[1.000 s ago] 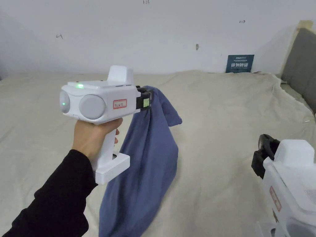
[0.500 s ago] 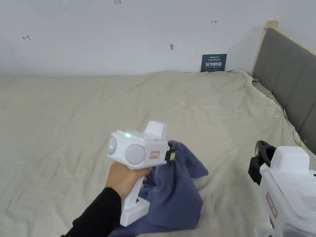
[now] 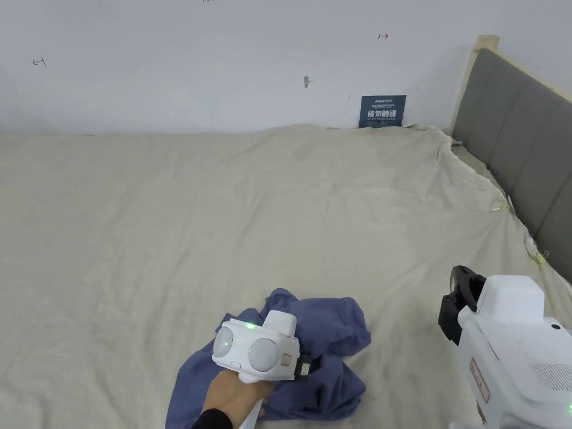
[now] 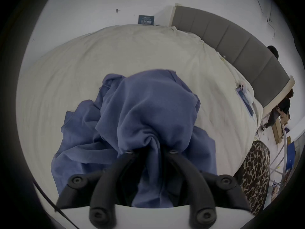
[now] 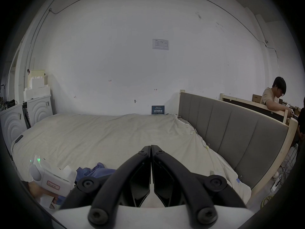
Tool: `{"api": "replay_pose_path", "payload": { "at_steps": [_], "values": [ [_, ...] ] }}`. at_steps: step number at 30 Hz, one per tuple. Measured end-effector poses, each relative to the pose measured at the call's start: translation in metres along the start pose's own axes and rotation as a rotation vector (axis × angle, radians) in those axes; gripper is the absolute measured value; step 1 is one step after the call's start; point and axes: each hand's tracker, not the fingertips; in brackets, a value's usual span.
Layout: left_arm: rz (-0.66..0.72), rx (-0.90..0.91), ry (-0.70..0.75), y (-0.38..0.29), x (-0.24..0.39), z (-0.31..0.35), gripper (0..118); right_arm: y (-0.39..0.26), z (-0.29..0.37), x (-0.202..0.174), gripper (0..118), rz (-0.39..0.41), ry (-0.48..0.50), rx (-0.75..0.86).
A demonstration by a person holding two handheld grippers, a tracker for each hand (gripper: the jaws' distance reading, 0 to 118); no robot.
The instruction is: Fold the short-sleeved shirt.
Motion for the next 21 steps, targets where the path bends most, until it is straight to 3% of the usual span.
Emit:
{"api": "replay_pose_path", "payload": {
  "at_steps": [4, 6, 15, 21],
  "values": [
    [0.043, 0.095, -0.016, 0.011, 0.002, 0.033, 86, 0.000, 0.000, -0.003, 0, 0.007, 0.006, -0.004],
    [0.057, 0.178, -0.014, 0.015, 0.002, 0.054, 103, 0.002, 0.002, -0.005, 0, 0.005, 0.008, 0.000],
    [0.029, 0.587, 0.208, 0.023, -0.006, 0.173, 105, 0.016, 0.015, -0.014, 0, 0.007, 0.024, 0.040],
    [0.041, 0.819, 0.366, 0.001, -0.031, 0.214, 105, 0.023, 0.022, -0.019, 0, 0.010, 0.034, 0.068]
  ]
}}
